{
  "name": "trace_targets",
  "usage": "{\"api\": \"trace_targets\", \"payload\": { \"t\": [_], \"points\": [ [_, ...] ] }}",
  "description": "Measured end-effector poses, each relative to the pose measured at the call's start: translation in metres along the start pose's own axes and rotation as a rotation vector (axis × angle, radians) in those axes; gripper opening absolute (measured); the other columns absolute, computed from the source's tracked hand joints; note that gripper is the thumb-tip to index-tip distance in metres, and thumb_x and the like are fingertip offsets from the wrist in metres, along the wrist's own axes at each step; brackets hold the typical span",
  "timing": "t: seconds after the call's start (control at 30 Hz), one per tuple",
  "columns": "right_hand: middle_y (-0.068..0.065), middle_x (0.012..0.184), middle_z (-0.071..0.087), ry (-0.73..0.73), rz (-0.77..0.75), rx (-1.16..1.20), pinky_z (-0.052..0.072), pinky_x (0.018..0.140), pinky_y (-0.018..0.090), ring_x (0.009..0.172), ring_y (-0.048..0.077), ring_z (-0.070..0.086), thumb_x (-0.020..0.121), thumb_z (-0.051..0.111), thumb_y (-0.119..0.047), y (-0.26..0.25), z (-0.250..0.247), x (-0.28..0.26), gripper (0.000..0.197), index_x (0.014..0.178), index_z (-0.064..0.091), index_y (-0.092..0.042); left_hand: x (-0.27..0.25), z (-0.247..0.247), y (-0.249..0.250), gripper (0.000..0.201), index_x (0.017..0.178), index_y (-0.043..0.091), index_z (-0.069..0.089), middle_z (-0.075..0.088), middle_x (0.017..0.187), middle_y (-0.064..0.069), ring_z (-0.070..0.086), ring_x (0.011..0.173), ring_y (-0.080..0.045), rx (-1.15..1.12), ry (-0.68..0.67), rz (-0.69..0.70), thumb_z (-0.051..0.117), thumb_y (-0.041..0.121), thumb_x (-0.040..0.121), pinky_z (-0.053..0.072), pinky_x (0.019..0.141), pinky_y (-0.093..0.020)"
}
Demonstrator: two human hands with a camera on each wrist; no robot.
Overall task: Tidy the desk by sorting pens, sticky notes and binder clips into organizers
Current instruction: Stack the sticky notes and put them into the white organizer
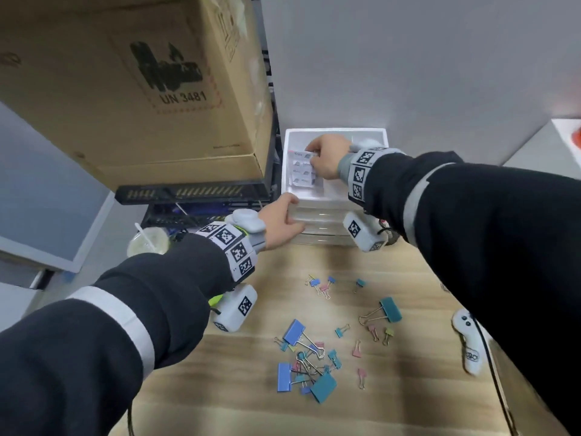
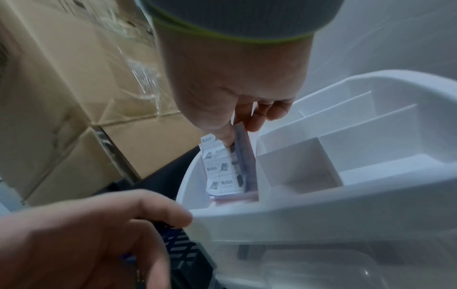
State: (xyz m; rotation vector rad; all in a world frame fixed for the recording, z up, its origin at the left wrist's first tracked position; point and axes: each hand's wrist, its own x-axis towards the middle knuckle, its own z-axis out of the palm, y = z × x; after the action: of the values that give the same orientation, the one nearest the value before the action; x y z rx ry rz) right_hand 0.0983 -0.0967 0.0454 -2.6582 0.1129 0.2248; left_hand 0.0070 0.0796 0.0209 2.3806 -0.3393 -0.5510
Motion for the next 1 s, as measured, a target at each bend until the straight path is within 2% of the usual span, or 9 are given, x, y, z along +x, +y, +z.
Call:
{"api": "trace_targets", "payload": {
  "t": [0.1,0.17,0.23,0.33,0.4,0.63,0.8,0.9,1.0],
  "points": [
    [-0.005,0.106,0.071,0.051,0.016,-0.079,0.054,0.092,0.037,0.098,0.022,0.068,0.083,0.058,-0.018,0.006,0.008,0.016,0.028,0.104,0.061,-0.036,0.009,0.002,0.0,0.062,0.144,0.021,0.039,0.061,0.098,-0.003,0.059,0.077,-0.018,0.082,0.012,0.079,0.064,0.023,0.087,0.05,0.072,-0.033],
    [-0.002,0.109,0.066,0.136,-0.026,-0.139,0.051,0.09,0.038,0.099,0.024,0.062,0.086,0.058,-0.021,0.008,0.01,0.019,0.023,0.106,0.055,-0.032,0.014,0.001,-0.002,0.066,0.148,0.022,0.035,0.059,0.101,-0.005,0.057,0.079,-0.018,0.11,0.016,0.114,0.063,0.022,0.088,0.049,0.073,-0.032],
    [0.001,0.116,0.062,0.194,-0.145,-0.222,0.047,0.089,0.037,0.109,0.027,0.055,0.086,0.062,-0.026,0.008,0.01,0.017,0.023,0.109,0.06,-0.026,0.018,0.0,-0.008,0.068,0.149,0.021,0.033,0.06,0.099,-0.003,0.058,0.079,-0.018,0.13,0.017,0.123,0.062,0.021,0.088,0.051,0.075,-0.034],
    [-0.004,0.112,0.063,0.104,-0.328,-0.346,0.04,0.086,0.037,0.11,0.024,0.051,0.077,0.066,-0.046,0.004,0.009,0.002,0.029,0.101,0.067,-0.03,0.02,0.001,-0.015,0.061,0.145,0.019,0.041,0.065,0.091,-0.001,0.06,0.073,-0.015,0.121,0.046,0.147,0.058,0.016,0.087,0.053,0.073,-0.035],
    [-0.008,0.112,0.062,0.011,-0.35,-0.47,0.036,0.089,0.039,0.109,0.021,0.049,0.075,0.069,-0.054,0.004,0.014,0.0,0.03,0.098,0.069,-0.035,0.022,0.001,-0.016,0.057,0.142,0.02,0.047,0.067,0.087,-0.003,0.062,0.073,-0.017,0.095,0.069,0.158,0.057,0.014,0.086,0.054,0.073,-0.034],
    [-0.008,0.113,0.063,0.002,-0.211,-0.715,0.031,0.086,0.041,0.107,0.02,0.052,0.083,0.067,-0.032,0.006,0.025,0.015,0.02,0.103,0.07,-0.036,0.03,-0.003,-0.011,0.056,0.145,0.021,0.05,0.07,0.092,-0.005,0.065,0.081,-0.02,0.089,0.073,0.111,0.053,0.016,0.089,0.057,0.081,-0.037],
    [-0.008,0.108,0.062,0.022,-0.161,-0.735,0.031,0.082,0.04,0.105,0.02,0.052,0.079,0.073,-0.027,0.002,0.03,0.02,0.026,0.104,0.07,-0.036,0.028,-0.001,-0.014,0.06,0.149,0.021,0.045,0.07,0.092,-0.011,0.058,0.07,-0.016,0.075,0.067,0.106,0.051,0.014,0.09,0.056,0.078,-0.038],
    [-0.006,0.112,0.061,0.01,-0.16,-0.711,0.033,0.086,0.041,0.11,0.022,0.05,0.08,0.072,-0.025,0.001,0.032,0.021,0.028,0.106,0.069,-0.034,0.027,-0.001,-0.014,0.062,0.15,0.022,0.043,0.07,0.092,-0.012,0.06,0.073,-0.018,0.079,0.059,0.106,0.052,0.014,0.09,0.056,0.079,-0.038],
    [-0.003,0.112,0.062,0.083,-0.212,-0.625,0.034,0.086,0.041,0.108,0.024,0.05,0.082,0.066,-0.028,0.008,0.034,0.016,0.024,0.105,0.07,-0.031,0.024,0.0,-0.013,0.064,0.151,0.022,0.041,0.07,0.089,-0.011,0.064,0.077,-0.021,0.086,0.053,0.115,0.054,0.013,0.089,0.055,0.078,-0.036]
  ]
}}
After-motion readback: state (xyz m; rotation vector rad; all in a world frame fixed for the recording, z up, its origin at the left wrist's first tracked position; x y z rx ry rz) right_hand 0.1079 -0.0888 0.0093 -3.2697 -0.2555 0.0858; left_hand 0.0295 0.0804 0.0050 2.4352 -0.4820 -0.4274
